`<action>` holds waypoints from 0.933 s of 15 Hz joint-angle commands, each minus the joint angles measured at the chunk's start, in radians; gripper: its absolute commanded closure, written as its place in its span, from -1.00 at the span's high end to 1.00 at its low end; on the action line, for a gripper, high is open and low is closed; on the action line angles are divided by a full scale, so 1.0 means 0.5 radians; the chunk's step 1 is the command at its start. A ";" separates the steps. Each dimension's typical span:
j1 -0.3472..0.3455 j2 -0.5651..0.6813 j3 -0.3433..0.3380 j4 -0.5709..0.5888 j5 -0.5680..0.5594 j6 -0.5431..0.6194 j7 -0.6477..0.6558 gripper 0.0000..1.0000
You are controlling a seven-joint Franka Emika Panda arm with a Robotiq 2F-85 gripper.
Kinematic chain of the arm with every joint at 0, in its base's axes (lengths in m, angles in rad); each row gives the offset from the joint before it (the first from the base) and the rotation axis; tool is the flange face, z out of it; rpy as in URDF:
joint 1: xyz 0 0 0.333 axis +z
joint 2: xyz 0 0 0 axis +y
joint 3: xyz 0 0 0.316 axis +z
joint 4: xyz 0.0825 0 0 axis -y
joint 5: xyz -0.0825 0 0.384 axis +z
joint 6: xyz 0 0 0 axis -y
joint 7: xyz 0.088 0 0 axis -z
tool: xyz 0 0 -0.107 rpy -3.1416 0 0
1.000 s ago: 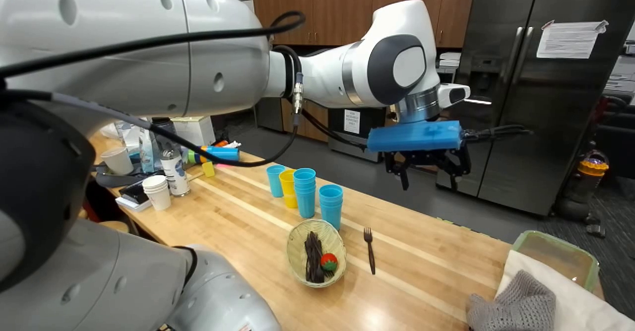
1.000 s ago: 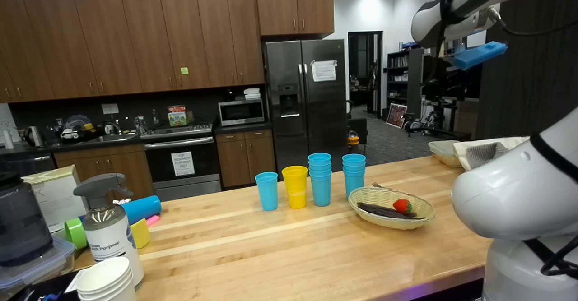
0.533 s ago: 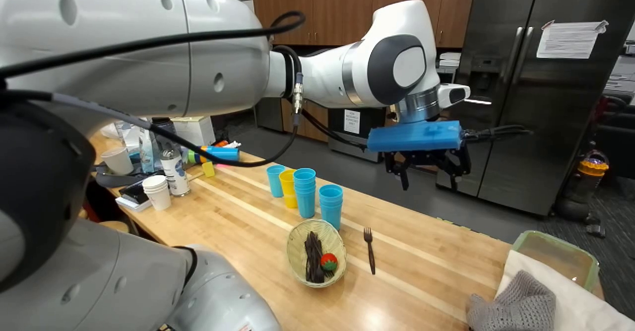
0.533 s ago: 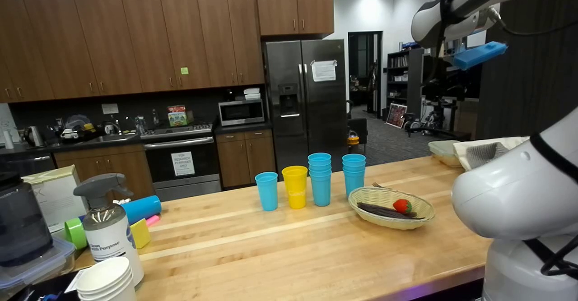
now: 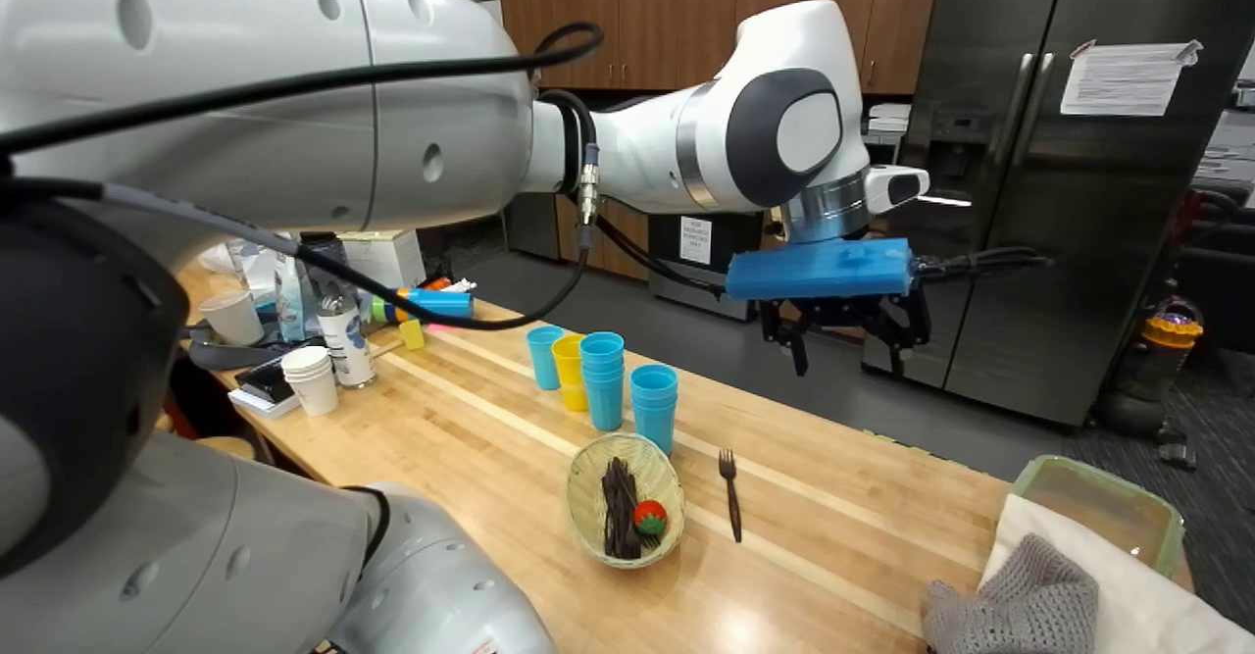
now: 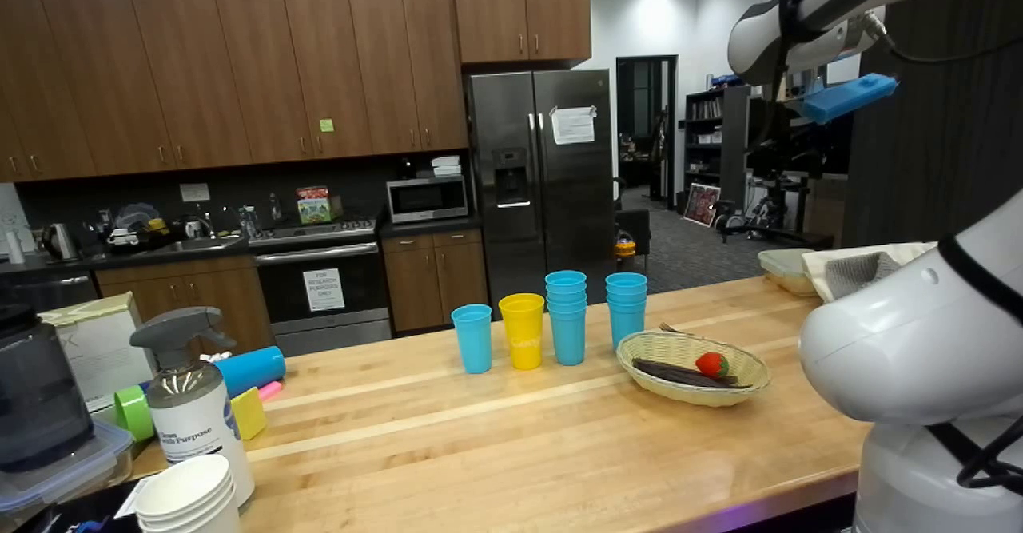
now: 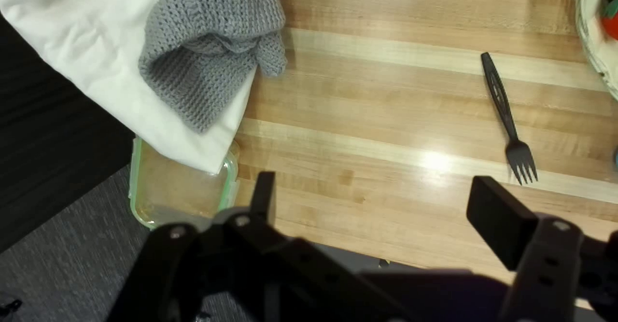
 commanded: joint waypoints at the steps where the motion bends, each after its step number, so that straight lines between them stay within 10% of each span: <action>1: 0.015 -0.001 -0.010 0.004 -0.007 -0.006 0.006 1.00; 14: 0.023 -0.040 -0.013 -0.036 0.004 0.016 0.001 1.00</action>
